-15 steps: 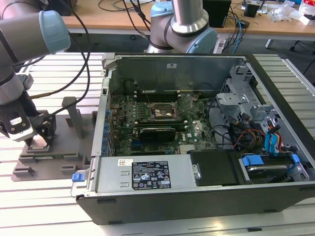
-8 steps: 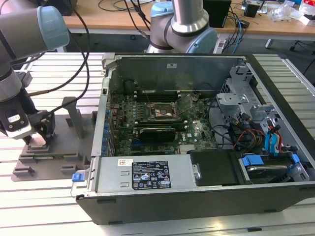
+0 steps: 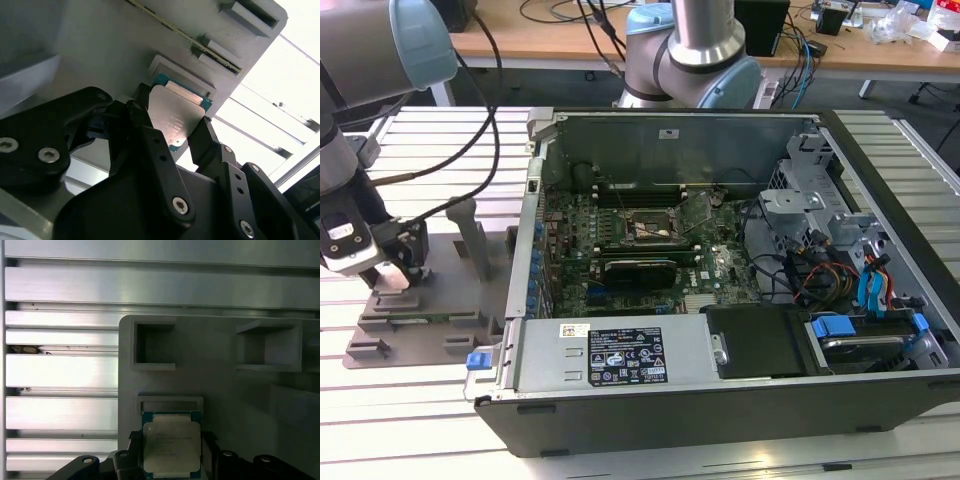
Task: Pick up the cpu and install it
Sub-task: 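Pick up the cpu and move it towards the insertion slot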
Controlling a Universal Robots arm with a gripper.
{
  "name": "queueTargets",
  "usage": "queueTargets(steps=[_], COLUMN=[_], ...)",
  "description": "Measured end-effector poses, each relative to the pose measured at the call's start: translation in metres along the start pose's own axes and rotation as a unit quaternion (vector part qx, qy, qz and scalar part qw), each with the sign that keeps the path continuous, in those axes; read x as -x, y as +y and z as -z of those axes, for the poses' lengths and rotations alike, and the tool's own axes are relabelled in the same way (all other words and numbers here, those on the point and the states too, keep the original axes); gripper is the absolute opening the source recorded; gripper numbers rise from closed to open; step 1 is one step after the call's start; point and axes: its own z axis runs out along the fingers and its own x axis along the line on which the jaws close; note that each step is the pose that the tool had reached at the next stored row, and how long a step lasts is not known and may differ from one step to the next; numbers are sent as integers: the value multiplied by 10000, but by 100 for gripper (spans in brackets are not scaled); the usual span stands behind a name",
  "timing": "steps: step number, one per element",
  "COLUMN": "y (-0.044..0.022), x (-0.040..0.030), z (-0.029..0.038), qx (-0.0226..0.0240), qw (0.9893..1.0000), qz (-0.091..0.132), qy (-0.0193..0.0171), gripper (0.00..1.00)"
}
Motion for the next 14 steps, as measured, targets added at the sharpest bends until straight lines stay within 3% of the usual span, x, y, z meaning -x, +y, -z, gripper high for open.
queueTargets(steps=[5,14], y=[-4,-6], x=[3,6], z=[127,212], qx=[0,0], qw=[10000,10000], qz=[0,0], qy=[0,1], gripper=[55,55])
